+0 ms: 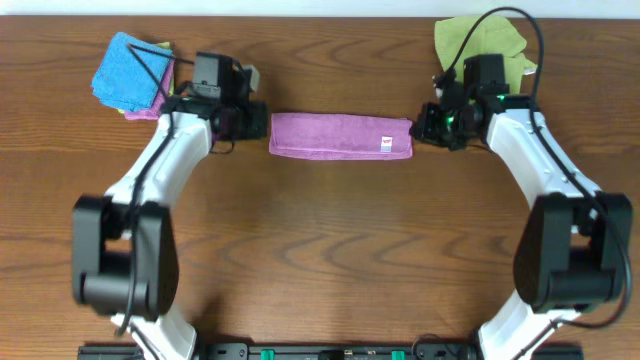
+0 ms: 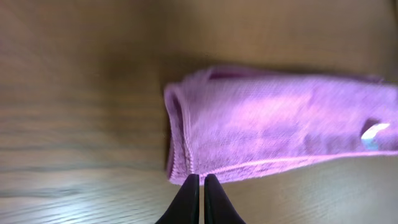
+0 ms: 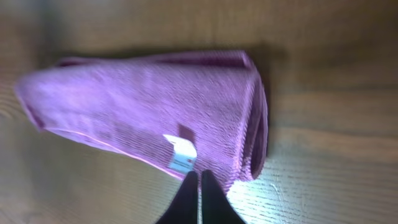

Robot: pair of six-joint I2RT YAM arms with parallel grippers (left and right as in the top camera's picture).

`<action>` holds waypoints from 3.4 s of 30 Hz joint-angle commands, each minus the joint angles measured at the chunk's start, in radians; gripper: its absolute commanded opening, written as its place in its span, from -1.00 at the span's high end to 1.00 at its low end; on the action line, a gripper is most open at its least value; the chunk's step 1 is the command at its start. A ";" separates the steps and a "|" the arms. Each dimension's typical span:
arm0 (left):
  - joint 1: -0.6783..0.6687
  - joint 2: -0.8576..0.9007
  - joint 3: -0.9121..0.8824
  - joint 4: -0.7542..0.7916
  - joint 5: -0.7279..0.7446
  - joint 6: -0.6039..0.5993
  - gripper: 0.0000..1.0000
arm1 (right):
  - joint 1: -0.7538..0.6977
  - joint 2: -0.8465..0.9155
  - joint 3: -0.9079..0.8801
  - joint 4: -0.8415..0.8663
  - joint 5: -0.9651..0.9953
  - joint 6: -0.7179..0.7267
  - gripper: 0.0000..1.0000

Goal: Fold the cloth

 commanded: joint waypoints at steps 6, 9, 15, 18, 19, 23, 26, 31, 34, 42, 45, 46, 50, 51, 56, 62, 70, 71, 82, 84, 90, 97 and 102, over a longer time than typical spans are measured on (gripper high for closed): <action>-0.098 -0.024 0.048 0.042 -0.295 0.119 0.89 | 0.167 -0.059 0.040 0.015 0.287 -0.085 0.97; -0.135 0.029 0.048 0.062 -0.378 0.120 0.88 | 0.201 -0.034 0.040 0.029 0.343 -0.084 0.97; -0.163 0.130 0.048 0.098 -0.397 0.111 0.88 | 0.198 -0.005 0.040 0.029 0.375 -0.076 0.97; -0.164 0.153 0.048 0.098 -0.380 0.088 0.88 | 0.194 -0.005 0.040 0.028 0.375 -0.076 0.97; -0.164 0.154 0.048 0.100 -0.363 0.085 0.88 | 0.193 -0.005 0.040 0.028 0.375 -0.076 0.97; -0.171 0.154 0.048 0.108 -0.324 0.084 0.89 | 0.193 -0.004 0.040 0.029 0.375 -0.076 0.97; -0.184 0.153 0.048 0.105 -0.306 0.081 0.88 | 0.192 -0.004 0.040 0.028 0.375 -0.077 0.97; -0.202 0.161 0.048 0.097 -0.323 0.082 0.88 | 0.192 -0.004 0.040 0.028 0.375 -0.076 0.97; -0.201 0.174 0.048 0.097 -0.367 0.082 0.88 | 0.193 -0.003 0.039 0.028 0.375 -0.077 0.97; -0.201 0.212 0.048 0.098 -0.377 0.082 0.89 | 0.193 0.088 0.039 0.021 0.375 -0.076 0.97; -0.201 0.231 0.048 0.100 -0.377 0.082 0.88 | 0.193 0.115 0.039 0.025 0.375 -0.077 0.96; -0.201 0.240 0.048 0.100 -0.377 0.082 0.88 | 0.193 0.128 0.039 0.026 0.377 -0.076 0.97; -0.201 0.278 0.048 0.098 -0.377 0.078 0.88 | 0.193 0.173 0.039 0.021 0.402 -0.076 0.97; -0.201 0.288 0.048 0.097 -0.377 0.077 0.88 | 0.193 0.183 0.039 0.019 0.414 -0.076 0.97; -0.201 0.299 0.048 0.058 -0.377 0.077 0.88 | 0.193 0.210 0.039 -0.030 0.428 -0.076 0.96; -0.201 0.299 0.048 -0.083 -0.376 0.038 0.88 | 0.198 0.211 0.039 -0.111 0.428 -0.045 0.96; -0.201 0.299 0.048 -0.236 -0.369 0.001 0.88 | 0.208 0.211 0.039 -0.223 0.427 0.014 0.97; -0.202 0.299 0.048 -0.245 -0.369 -0.002 0.88 | 0.211 0.211 0.039 -0.237 0.427 0.015 0.97; -0.201 0.299 0.048 -0.228 -0.369 -0.006 0.89 | 0.232 0.094 0.039 -0.256 0.424 0.029 0.97; -0.201 0.299 0.048 -0.221 -0.369 -0.007 0.88 | 0.234 0.043 0.039 -0.233 0.424 0.021 0.97; -0.202 0.299 0.048 -0.193 -0.369 -0.021 0.88 | 0.235 0.010 0.039 -0.151 0.423 -0.020 0.96; -0.201 0.299 0.048 -0.165 -0.362 -0.021 0.89 | 0.236 0.060 0.039 -0.071 0.364 -0.078 0.97; -0.201 0.299 0.048 -0.156 -0.362 -0.021 0.88 | 0.236 0.117 0.039 0.000 0.356 -0.085 0.96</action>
